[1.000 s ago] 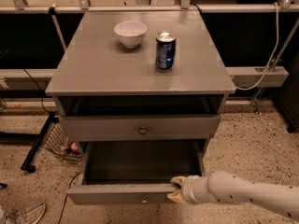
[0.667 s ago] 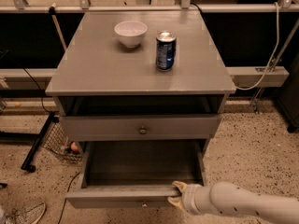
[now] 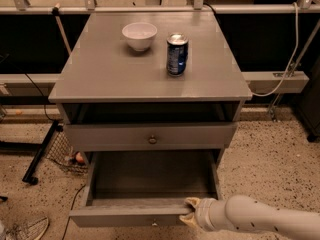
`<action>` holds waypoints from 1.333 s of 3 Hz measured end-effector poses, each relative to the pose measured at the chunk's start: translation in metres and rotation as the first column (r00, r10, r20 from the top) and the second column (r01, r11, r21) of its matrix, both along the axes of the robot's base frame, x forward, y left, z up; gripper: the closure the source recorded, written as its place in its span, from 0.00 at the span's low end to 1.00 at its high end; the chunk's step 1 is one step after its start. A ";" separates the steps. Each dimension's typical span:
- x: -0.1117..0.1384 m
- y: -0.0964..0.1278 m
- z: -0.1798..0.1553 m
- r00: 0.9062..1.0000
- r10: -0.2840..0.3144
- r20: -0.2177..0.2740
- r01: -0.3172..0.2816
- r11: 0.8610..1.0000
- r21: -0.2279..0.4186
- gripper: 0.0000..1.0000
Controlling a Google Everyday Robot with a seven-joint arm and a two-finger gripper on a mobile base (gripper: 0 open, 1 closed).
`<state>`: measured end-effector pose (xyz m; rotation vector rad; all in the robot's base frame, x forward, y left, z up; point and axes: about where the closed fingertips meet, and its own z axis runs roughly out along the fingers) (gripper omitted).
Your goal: Open middle drawer
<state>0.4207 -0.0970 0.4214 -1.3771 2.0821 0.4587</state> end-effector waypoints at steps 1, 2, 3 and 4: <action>-0.001 0.001 -0.001 1.000 0.003 -0.002 -0.003 1.000 0.001 0.78; -0.001 0.002 -0.001 1.000 0.004 -0.003 -0.004 1.000 0.002 0.54; -0.001 0.003 -0.001 1.000 0.006 -0.004 -0.006 1.000 0.003 0.31; -0.002 0.004 -0.002 1.000 0.007 -0.005 -0.007 1.000 0.004 0.00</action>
Offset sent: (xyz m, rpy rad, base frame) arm -0.0003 0.0009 -0.0004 0.0008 0.0010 0.0016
